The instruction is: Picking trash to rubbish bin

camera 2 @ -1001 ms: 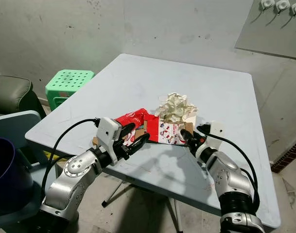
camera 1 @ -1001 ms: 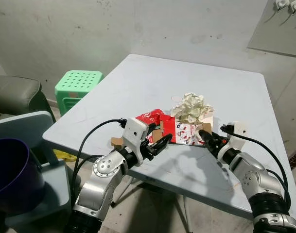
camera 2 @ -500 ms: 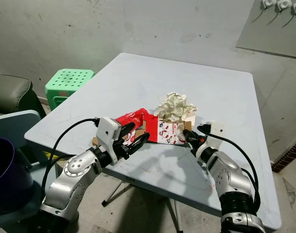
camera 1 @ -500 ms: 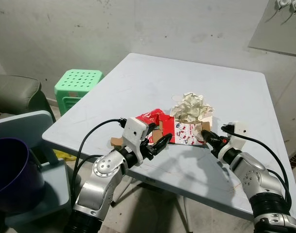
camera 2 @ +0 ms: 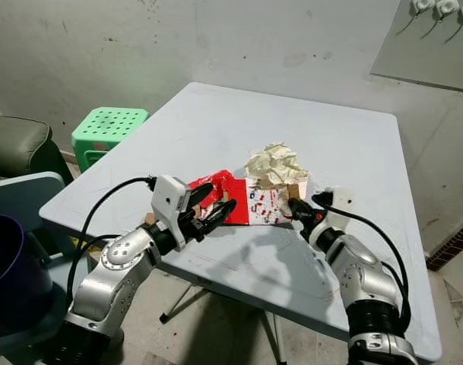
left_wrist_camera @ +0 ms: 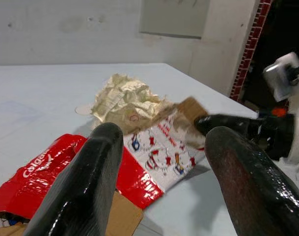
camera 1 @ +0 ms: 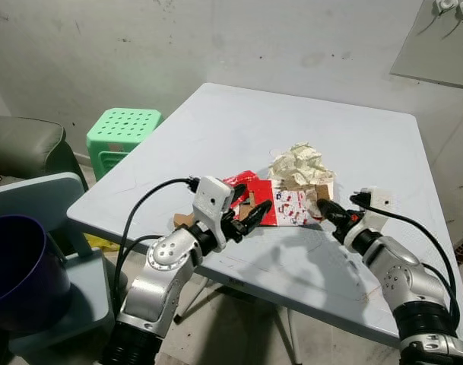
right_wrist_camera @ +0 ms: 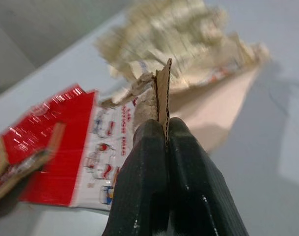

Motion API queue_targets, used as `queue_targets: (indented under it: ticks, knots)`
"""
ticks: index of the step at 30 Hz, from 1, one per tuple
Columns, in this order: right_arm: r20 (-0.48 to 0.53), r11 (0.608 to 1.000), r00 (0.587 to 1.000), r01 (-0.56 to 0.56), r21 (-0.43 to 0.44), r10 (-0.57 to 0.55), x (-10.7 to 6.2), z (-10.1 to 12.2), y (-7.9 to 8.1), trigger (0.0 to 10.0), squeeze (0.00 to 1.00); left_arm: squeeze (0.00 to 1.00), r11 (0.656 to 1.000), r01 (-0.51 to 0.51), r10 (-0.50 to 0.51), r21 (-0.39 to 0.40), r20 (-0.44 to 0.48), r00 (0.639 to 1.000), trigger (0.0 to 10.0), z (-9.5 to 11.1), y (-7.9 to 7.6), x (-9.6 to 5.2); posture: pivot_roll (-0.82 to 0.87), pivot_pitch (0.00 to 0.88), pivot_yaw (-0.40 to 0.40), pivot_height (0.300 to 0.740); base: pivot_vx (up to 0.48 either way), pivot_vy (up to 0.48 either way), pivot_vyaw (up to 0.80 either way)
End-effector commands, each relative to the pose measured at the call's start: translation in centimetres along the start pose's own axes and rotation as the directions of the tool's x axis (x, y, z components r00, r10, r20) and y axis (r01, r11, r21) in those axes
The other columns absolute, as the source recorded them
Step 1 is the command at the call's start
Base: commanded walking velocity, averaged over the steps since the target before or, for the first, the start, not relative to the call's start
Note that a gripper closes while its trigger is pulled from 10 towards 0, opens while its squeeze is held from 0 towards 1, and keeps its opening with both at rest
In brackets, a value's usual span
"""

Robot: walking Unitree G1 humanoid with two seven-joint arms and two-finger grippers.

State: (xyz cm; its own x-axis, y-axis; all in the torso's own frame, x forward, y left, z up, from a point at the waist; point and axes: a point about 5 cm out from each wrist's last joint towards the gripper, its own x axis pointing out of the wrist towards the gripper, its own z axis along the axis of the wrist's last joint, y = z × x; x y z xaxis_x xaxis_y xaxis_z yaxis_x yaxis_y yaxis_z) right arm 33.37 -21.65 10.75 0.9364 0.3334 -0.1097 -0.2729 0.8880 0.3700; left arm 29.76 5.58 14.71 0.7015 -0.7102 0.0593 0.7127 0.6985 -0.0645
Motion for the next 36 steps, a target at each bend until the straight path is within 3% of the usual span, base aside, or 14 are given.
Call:
queue_targets:
  ticks: [1, 2, 8, 12, 15, 20, 33, 36]
  knots:
    - [0.074, 0.999, 0.997, -0.033, -0.004, 0.033, -0.2, 1.6, 0.1, 10.0, 0.00, 0.00, 1.000, -0.022, 0.021, 0.002, 0.025, 0.999, 10.0, 0.6, 0.6, 0.2, -0.04, 0.000, -0.032, 0.740, 0.000, 0.000, 0.00]
    - [0.131, 0.999, 0.990, -0.045, -0.020, 0.047, -0.4, 2.4, 0.2, 10.0, 0.00, 0.00, 1.000, -0.027, 0.028, -0.002, 0.038, 0.999, 10.0, 0.9, 0.9, 0.3, -0.04, 0.000, -0.034, 0.740, 0.000, 0.000, 0.00]
    - [0.185, 0.998, 0.982, -0.025, -0.062, 0.036, -0.6, 3.6, 0.1, 10.0, 0.00, 0.00, 0.999, -0.037, 0.037, 0.004, 0.061, 0.997, 10.0, 1.7, 1.9, 0.3, -0.04, 0.000, -0.039, 0.740, 0.000, 0.000, 0.00]
    - [0.261, 0.991, 0.965, 0.009, -0.137, 0.028, -1.1, 5.3, -0.3, 10.0, 0.00, 0.00, 0.996, -0.081, 0.077, 0.044, 0.087, 0.993, 10.0, 3.0, 4.3, -0.2, -0.04, 0.000, -0.044, 0.740, 0.000, 0.000, 0.00]
    - [0.281, 0.990, 0.959, 0.008, -0.139, 0.032, -1.2, 6.0, -0.3, 10.0, 0.00, 0.00, 0.990, -0.123, 0.116, 0.066, 0.105, 0.988, 10.0, 4.0, 6.1, -0.6, -0.04, 0.000, -0.046, 0.740, 0.000, 0.000, 0.00]
    - [0.308, 0.990, 0.951, 0.023, -0.142, 0.022, -1.1, 6.6, -0.4, 10.0, 0.00, 0.00, 0.987, -0.144, 0.134, 0.068, 0.128, 0.983, 10.0, 5.0, 7.4, -1.1, -0.04, 0.000, -0.050, 0.740, 0.000, 0.000, 0.00]
    - [0.370, 0.991, 0.925, -0.044, -0.128, 0.089, -0.8, 7.9, 0.8, 10.0, 0.00, 0.00, 0.993, -0.119, 0.113, 0.023, 0.181, 0.977, 10.0, 5.8, 8.0, -1.4, -0.03, 0.000, -0.056, 0.740, 0.000, 0.000, 0.00]
    - [0.402, 0.988, 0.903, -0.124, -0.095, 0.152, -0.8, 8.6, 1.8, 10.0, 0.00, 0.00, 0.997, -0.059, 0.069, -0.053, 0.226, 0.972, 10.0, 6.4, 7.5, -1.2, -0.02, 0.000, -0.057, 0.740, 0.000, 0.000, 0.00]
